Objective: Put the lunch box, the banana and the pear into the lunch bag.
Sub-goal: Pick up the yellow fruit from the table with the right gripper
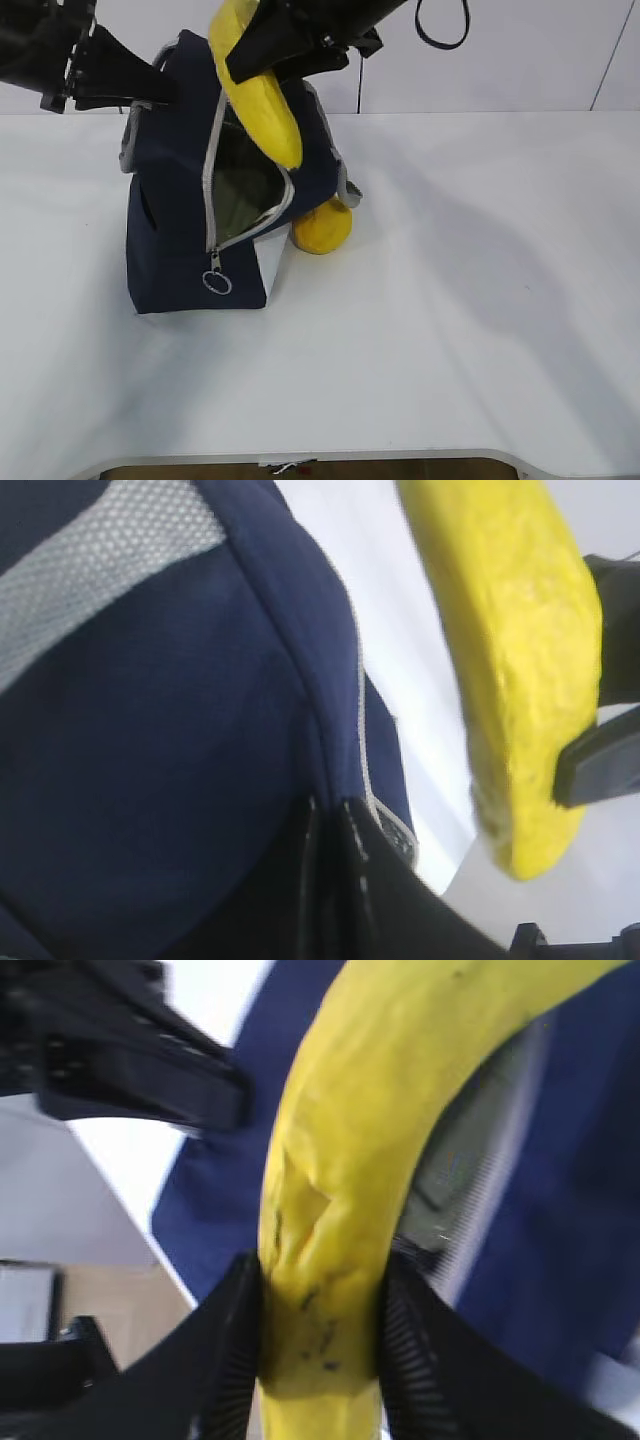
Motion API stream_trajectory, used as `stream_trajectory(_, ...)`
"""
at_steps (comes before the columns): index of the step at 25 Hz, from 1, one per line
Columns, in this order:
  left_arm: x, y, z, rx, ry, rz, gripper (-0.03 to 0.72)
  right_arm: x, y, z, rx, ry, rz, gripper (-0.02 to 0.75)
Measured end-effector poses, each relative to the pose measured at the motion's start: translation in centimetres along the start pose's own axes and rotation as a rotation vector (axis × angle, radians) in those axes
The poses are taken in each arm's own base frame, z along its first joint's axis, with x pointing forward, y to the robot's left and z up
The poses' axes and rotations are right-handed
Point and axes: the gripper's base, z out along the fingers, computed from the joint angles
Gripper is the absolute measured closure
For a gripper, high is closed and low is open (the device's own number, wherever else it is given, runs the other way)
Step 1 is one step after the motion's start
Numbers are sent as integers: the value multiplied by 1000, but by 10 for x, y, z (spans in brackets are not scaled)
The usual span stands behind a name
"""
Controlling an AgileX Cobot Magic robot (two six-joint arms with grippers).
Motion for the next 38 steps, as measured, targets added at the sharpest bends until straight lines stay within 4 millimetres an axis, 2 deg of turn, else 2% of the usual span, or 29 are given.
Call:
stream_trajectory(7, 0, -1, 0, 14, 0, -5, 687, 4, -20, 29, -72, 23, -12, 458)
stream_trajectory(16, -2, -13, -7, 25, -21, 14, 687, 12, -42, 48, -29, 81, -2, 458)
stream_trajectory(31, -3, -16, -8, 36, -27, 15, 687, 1, -35, 58, -20, -36, -8, 458)
stream_trajectory(38, -3, -17, -8, 45, -26, 12, 687, 3, -47, 70, 0, -44, 8, 458)
